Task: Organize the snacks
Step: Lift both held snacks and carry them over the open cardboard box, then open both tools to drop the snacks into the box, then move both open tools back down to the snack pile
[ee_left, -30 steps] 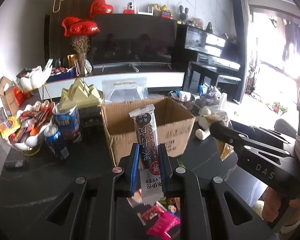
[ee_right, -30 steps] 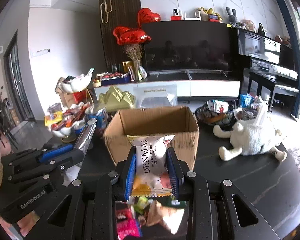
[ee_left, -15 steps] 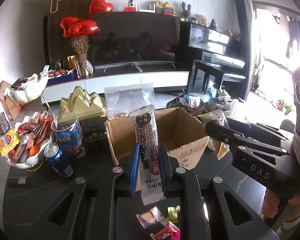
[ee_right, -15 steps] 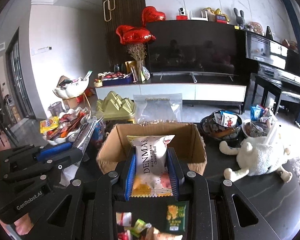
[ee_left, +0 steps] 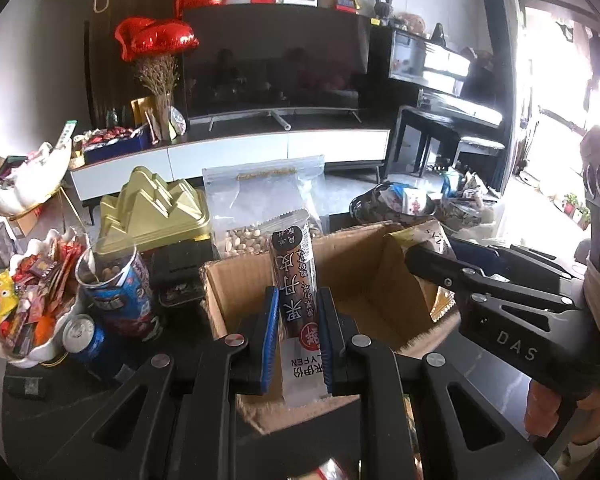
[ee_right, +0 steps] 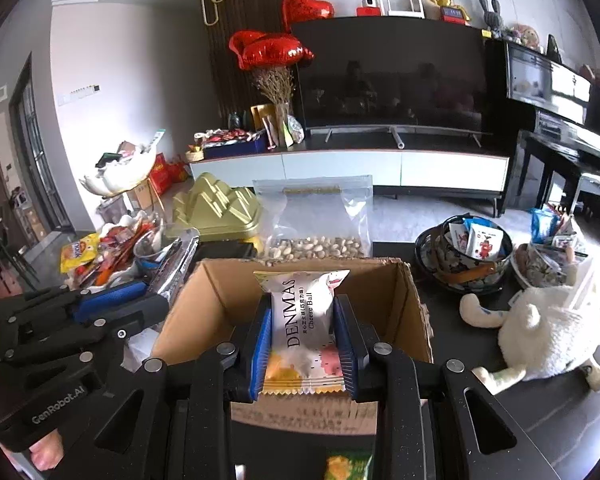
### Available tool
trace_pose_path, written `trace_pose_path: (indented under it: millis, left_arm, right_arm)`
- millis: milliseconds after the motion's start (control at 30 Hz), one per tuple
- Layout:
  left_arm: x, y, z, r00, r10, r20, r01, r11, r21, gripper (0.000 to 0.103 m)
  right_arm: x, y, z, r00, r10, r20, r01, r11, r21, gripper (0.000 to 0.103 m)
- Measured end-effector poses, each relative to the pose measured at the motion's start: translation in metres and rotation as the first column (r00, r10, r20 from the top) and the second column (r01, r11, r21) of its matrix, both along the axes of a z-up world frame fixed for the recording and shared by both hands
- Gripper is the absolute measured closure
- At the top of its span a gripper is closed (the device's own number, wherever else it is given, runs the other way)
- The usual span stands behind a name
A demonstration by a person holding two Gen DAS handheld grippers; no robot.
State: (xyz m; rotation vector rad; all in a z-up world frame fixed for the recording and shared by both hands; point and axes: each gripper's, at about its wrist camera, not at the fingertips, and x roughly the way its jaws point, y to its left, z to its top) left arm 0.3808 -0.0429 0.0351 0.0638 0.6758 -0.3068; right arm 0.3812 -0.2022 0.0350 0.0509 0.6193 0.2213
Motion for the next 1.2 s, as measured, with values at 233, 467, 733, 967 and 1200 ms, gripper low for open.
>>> trace_pose_path:
  millis: [233,467,733,967,1200]
  left_arm:
    - [0.013,0.003,-0.009,0.998,0.059,-0.008,-0.059,0.998,0.008,0.051]
    - [-0.025,0.004,-0.004,0.998,0.055,0.015,-0.055,0.998,0.007,0.049]
    - [-0.082,0.009,0.013,0.995,0.055,0.077,-0.056,0.998,0.007,0.041]
    - [-0.128,0.012,0.020,0.994,0.032,0.103,-0.033,0.999,0.006,0.041]
    - [-0.168,0.017,0.010,0.996,0.006,0.090,-0.006,1.000,0.001,0.041]
  right_arm:
    - [0.016,-0.010,-0.011,0.996,-0.094,0.009,0.094,0.995,-0.031,0.034]
    - [-0.021,-0.014,-0.010,0.995,-0.100,0.012,0.101,0.994,-0.044,0.034]
    - [-0.077,-0.011,0.002,0.994,-0.094,0.048,0.096,0.994,-0.043,0.034]
    - [-0.124,-0.005,0.006,0.994,-0.082,0.072,0.085,0.996,-0.039,0.034]
    - [-0.163,0.000,-0.001,0.994,-0.079,0.072,0.082,0.996,-0.031,0.034]
